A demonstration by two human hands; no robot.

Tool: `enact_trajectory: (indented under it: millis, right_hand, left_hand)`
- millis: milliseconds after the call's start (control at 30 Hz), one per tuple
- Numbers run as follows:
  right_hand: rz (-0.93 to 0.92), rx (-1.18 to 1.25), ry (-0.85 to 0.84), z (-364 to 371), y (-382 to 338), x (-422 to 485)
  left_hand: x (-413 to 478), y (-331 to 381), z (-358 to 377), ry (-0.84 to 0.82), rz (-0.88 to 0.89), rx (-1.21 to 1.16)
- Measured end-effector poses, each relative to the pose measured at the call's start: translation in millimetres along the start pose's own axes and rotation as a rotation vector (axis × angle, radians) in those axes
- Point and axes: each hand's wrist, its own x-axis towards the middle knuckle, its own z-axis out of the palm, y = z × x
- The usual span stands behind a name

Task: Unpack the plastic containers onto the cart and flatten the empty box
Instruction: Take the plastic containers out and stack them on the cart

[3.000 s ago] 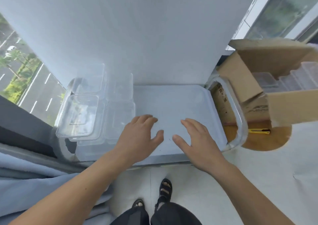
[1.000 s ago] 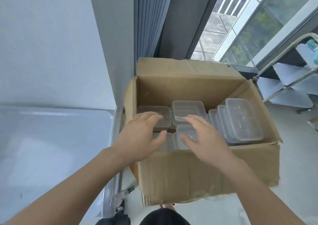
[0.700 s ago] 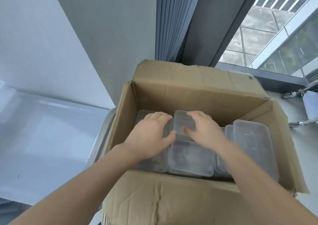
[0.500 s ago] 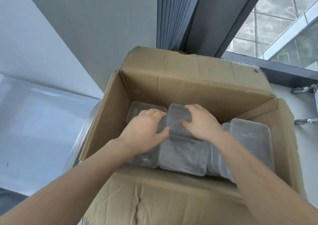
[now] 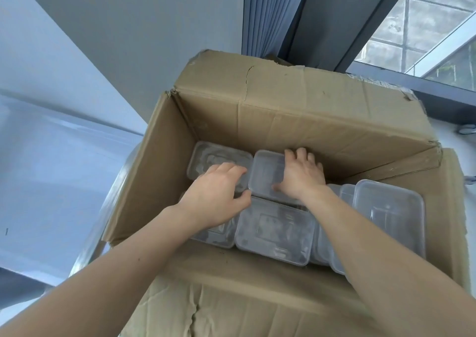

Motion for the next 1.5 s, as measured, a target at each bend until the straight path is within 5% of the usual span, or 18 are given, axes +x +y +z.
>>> enact_trajectory:
  millis: [567,900,1033,1333,1433,1500]
  right_hand:
    - [-0.107,0.105,0.031,-23,-2,-9]
    - [-0.131,0.635,0.201,-54,-22,-53]
    - [-0.158,0.898,0.252,-62,-36,-71]
    - [-0.220,1.443,-0.063,-61,-54,-97]
    - [-0.198,1.437,-0.067,-46,-48,-90]
    - [-0.097,1.091,0.040,-25,-35,-72]
  left_hand:
    - [-2,-13,-8,-0.024,-0.008,-0.031]
    - [-18,-21,-18,0.028,-0.111,-0.087]
    - [-22,-17,-26,0.092,-0.167,-0.269]
    - [-42,-13,-37,0.218,-0.068,-0.890]
    - [-47,-21,-35,0.269,-0.079,-1.021]
    - [-50,-27,-32,0.299,-0.140,-1.047]
